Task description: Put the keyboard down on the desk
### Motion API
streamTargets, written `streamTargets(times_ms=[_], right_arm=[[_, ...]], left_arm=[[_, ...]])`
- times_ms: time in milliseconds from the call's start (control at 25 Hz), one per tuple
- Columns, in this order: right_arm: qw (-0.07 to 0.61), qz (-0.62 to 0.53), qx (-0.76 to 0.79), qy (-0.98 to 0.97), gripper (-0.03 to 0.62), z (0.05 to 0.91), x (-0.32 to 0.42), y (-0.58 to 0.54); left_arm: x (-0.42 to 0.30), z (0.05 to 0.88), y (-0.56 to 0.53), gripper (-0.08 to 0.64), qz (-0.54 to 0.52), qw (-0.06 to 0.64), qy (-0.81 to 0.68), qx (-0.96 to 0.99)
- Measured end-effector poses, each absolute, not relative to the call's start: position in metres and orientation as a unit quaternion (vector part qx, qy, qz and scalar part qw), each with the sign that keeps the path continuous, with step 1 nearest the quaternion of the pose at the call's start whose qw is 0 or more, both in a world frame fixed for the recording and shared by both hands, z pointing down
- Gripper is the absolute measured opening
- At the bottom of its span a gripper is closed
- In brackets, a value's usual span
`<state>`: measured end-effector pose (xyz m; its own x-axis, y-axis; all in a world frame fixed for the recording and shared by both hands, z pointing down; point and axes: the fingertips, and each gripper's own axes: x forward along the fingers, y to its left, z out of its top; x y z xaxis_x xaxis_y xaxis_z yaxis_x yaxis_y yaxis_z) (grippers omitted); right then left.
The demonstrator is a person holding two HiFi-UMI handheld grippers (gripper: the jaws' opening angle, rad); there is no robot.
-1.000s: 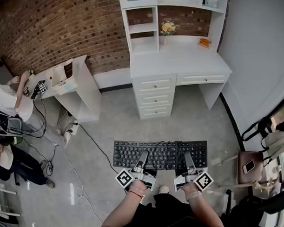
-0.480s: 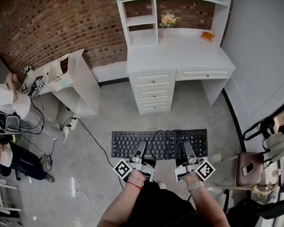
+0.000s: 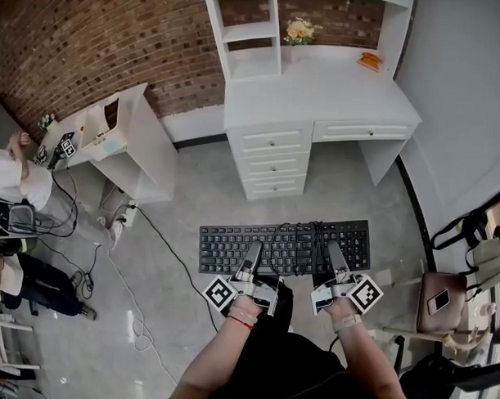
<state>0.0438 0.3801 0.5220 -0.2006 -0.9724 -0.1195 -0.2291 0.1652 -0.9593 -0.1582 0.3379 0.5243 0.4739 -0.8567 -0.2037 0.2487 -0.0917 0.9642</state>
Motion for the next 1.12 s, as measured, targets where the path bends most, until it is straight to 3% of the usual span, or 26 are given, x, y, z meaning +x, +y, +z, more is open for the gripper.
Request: streamTargets(times_ms=[1120], right_arm=[[0.412,-0.464,-0.481,0.619,0.081,0.540,0.075,0.169]], left_arm=[[-0.125,0.541,0.123,0.077,-0.413,0.642,-0.276,0.584]])
